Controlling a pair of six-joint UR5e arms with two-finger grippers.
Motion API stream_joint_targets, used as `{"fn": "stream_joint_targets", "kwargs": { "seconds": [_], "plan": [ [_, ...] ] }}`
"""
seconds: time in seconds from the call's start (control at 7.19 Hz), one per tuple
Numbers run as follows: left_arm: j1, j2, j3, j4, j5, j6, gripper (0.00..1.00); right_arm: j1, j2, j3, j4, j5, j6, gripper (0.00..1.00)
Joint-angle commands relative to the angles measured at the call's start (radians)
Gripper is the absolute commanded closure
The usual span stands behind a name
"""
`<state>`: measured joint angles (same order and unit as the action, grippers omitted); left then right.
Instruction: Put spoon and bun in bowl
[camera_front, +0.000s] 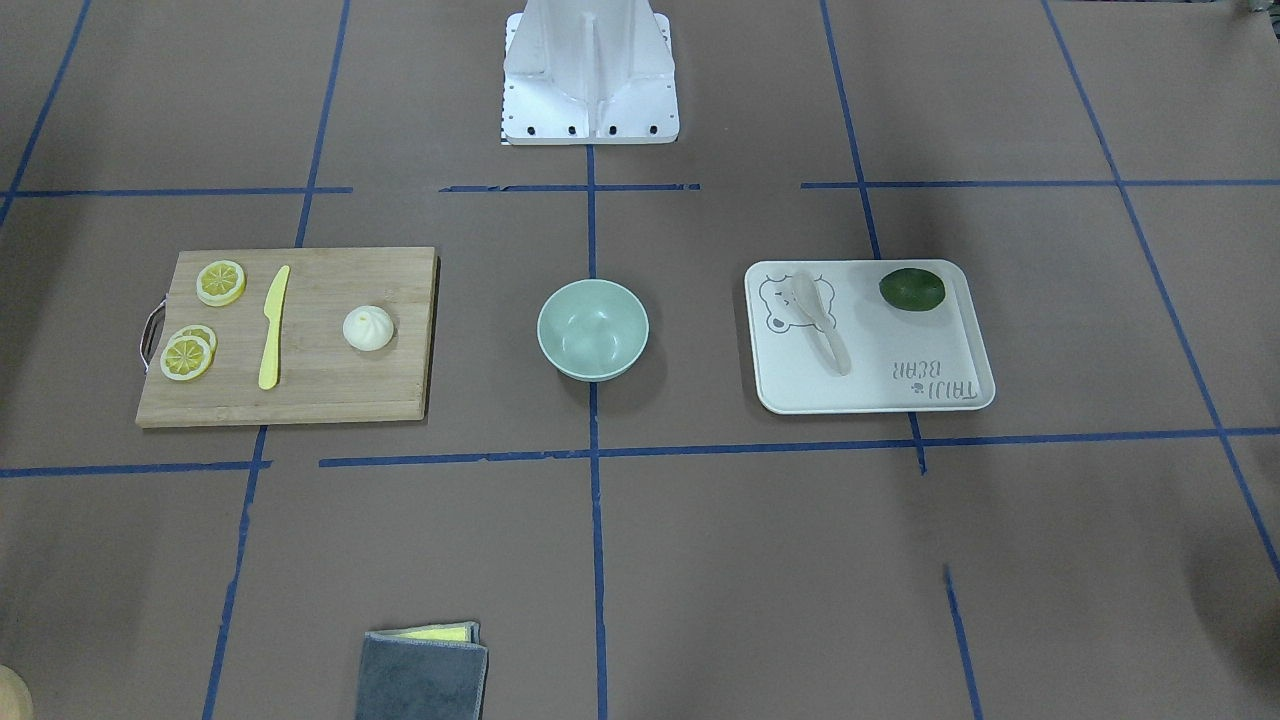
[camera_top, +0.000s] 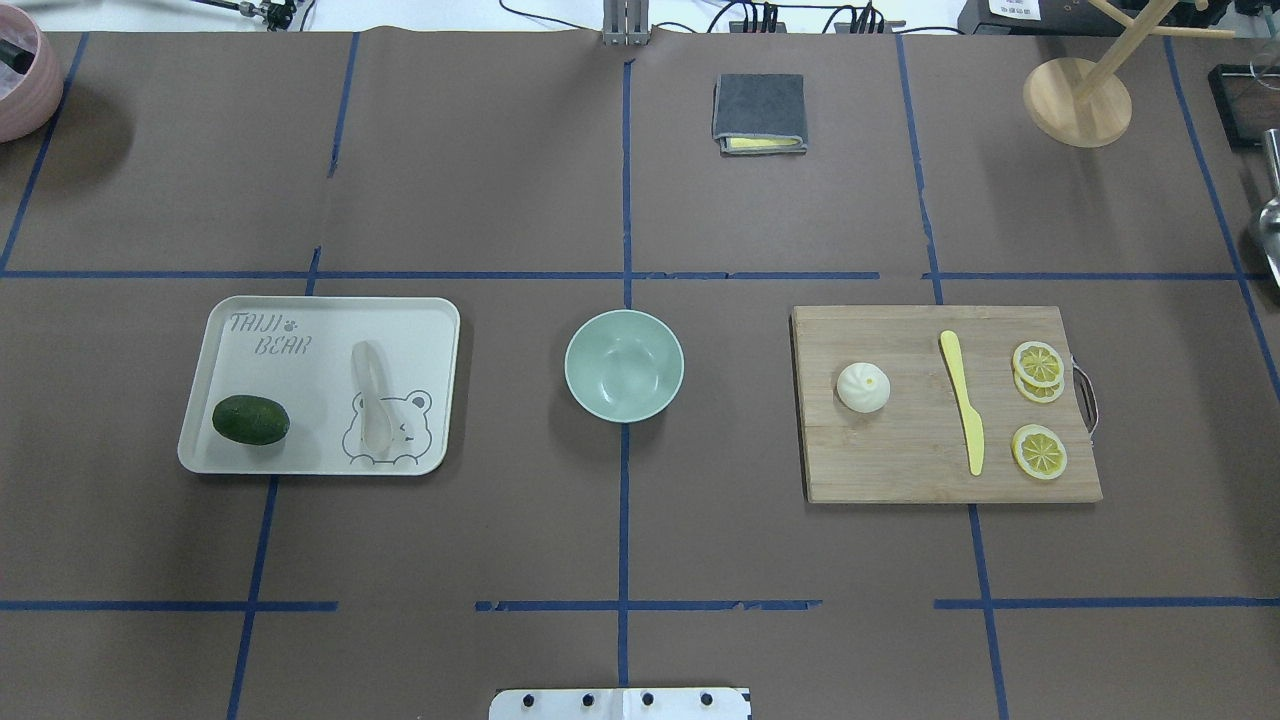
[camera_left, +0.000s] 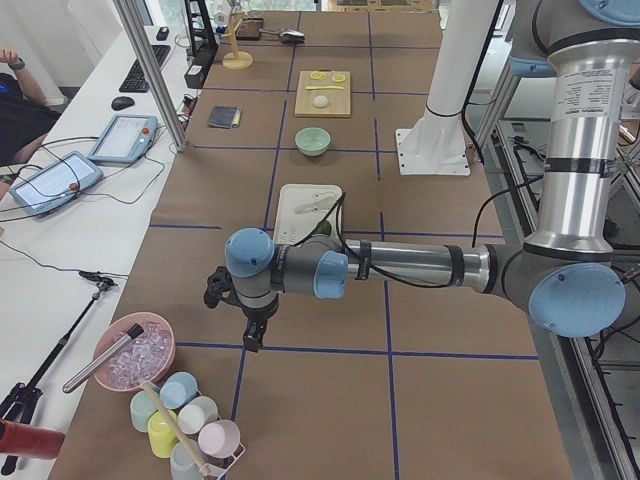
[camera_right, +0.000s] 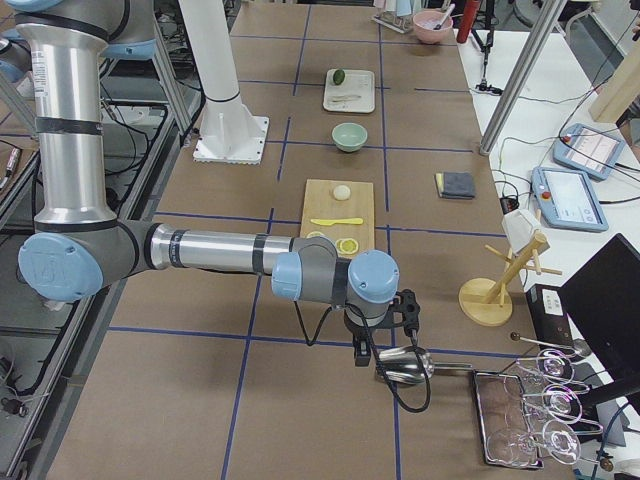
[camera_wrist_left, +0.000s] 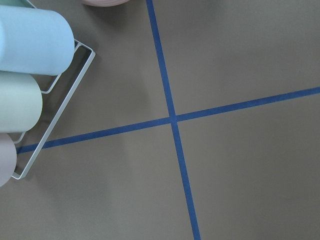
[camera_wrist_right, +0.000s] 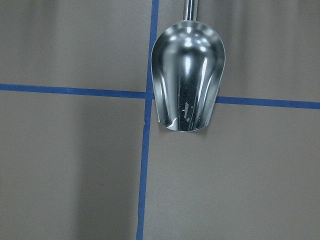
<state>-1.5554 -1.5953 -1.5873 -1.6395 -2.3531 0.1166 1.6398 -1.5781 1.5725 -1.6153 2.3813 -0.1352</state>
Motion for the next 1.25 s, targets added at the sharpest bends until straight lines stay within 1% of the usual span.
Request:
{"fn": "stream_joint_targets", "kwargs": {
  "seconds": [0.0,0.14,0.28,0.42,0.56,0.7,0.83,0.97,1.11],
  "plan": [
    [0.000,0.000,-0.003,0.000,0.000,0.000,0.00,0.000,0.003,0.003,0.000,0.006,0.002,0.00],
    [0.002,-0.005,-0.010,-0.003,0.000,0.002,0.00,0.000,0.003,0.009,0.000,0.006,0.002,0.00],
    [0.009,-0.014,-0.049,-0.031,0.003,-0.014,0.00,0.000,0.010,0.036,0.002,0.006,0.003,0.00],
    [0.052,-0.017,-0.151,-0.040,0.012,-0.117,0.00,-0.002,0.018,0.043,0.003,0.007,0.003,0.00],
    [0.113,-0.017,-0.237,-0.037,0.015,-0.223,0.00,-0.002,0.020,0.044,0.035,0.007,0.053,0.00],
    [0.194,-0.024,-0.319,-0.040,0.031,-0.389,0.00,-0.011,0.035,0.046,0.072,0.009,0.151,0.00],
    [0.283,-0.032,-0.391,-0.040,0.060,-0.552,0.00,-0.015,0.042,0.052,0.078,0.009,0.204,0.00],
    [0.360,-0.075,-0.422,-0.040,0.070,-0.709,0.00,-0.017,0.071,0.050,0.071,0.009,0.206,0.00],
    [0.482,-0.136,-0.422,-0.040,0.153,-0.885,0.00,-0.018,0.066,0.034,0.080,0.012,0.204,0.00]
  ]
}}
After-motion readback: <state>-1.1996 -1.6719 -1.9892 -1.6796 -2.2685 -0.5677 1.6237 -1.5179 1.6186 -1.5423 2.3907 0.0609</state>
